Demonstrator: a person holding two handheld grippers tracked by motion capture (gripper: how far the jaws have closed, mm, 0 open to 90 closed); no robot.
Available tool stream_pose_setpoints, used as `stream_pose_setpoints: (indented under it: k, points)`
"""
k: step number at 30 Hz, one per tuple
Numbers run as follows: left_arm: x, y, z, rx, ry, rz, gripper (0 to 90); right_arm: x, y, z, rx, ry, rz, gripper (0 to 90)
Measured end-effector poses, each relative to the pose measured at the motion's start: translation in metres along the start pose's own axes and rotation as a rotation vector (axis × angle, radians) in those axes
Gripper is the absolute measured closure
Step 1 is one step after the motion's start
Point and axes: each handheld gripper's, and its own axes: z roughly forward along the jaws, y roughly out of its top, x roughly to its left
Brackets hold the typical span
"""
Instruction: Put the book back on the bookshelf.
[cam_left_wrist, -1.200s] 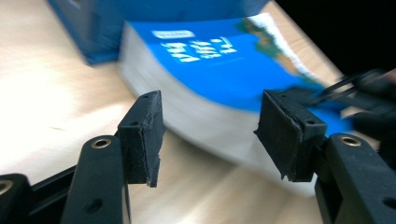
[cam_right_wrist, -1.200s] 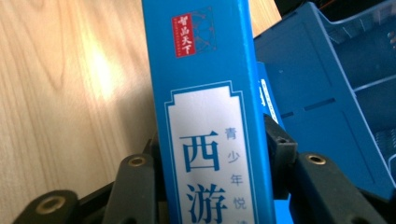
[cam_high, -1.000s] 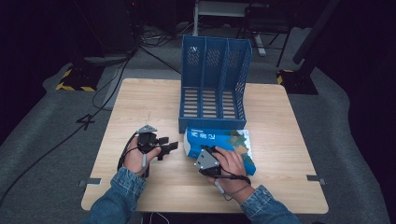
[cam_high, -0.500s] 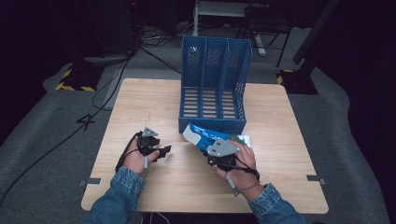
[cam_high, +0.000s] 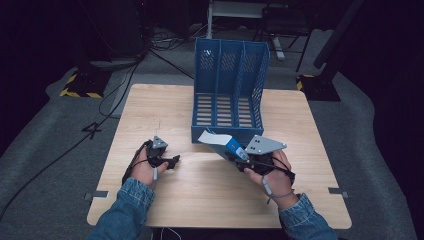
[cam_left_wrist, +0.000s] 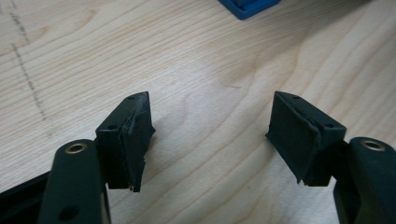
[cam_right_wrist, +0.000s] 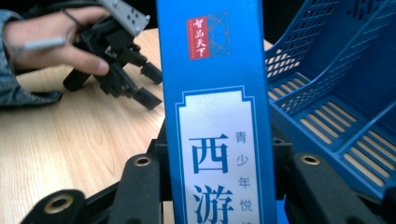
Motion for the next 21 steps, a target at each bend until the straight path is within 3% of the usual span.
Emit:
stream_pose_setpoints:
  k: [5, 21]
  points:
    - [0.0, 0.0, 0.0, 0.004, 0.005, 0.007, 29.2, -0.006, 0.006, -0.008, -0.01, -0.007, 0.013, 61.2]
    - [0.0, 0.002, 0.002, 0.004, 0.008, 0.014, 27.4, -0.04, 0.026, -0.041, -0.097, -0.044, 0.161, 61.5]
